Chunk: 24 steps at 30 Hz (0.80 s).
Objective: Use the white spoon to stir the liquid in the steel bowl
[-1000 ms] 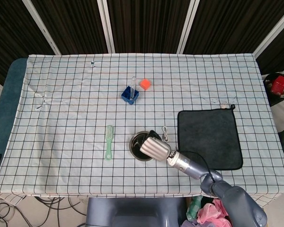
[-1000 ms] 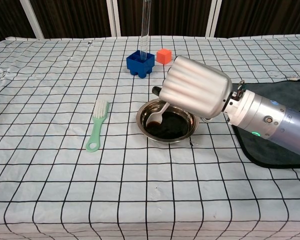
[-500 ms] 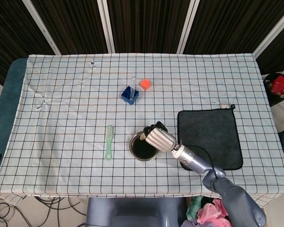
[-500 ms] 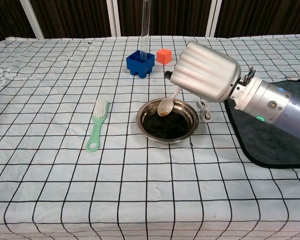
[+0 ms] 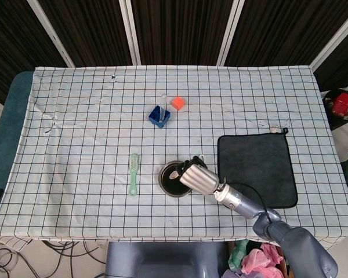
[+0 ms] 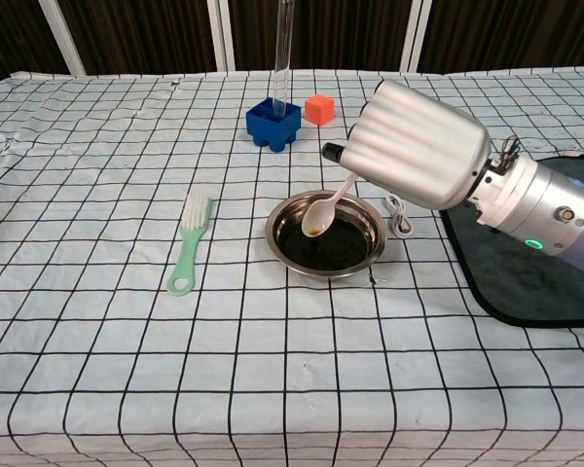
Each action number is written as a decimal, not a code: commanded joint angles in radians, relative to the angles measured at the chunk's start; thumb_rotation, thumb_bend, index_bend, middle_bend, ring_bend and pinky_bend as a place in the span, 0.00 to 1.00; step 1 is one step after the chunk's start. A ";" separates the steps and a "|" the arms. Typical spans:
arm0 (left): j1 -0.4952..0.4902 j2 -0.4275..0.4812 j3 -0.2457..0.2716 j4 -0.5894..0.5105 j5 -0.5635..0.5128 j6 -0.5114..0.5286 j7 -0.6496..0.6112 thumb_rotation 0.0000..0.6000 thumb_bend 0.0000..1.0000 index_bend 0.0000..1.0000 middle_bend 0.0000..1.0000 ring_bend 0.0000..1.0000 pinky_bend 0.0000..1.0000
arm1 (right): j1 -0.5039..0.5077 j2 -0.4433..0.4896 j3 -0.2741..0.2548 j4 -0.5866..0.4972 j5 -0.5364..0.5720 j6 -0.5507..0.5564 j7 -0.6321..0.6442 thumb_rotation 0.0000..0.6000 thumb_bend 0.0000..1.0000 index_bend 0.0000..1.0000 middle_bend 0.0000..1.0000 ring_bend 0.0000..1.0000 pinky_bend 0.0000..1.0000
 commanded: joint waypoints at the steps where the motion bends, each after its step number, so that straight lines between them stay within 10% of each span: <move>1: 0.000 0.000 0.000 0.001 0.000 -0.001 0.000 1.00 0.24 0.10 0.03 0.00 0.00 | -0.001 0.017 0.011 -0.033 0.004 0.006 -0.012 1.00 0.43 0.81 0.84 1.00 1.00; 24: 0.001 0.001 -0.001 -0.001 0.001 0.003 -0.003 1.00 0.24 0.10 0.03 0.00 0.00 | -0.019 0.054 0.008 -0.133 -0.003 -0.052 -0.063 1.00 0.34 0.58 0.84 1.00 1.00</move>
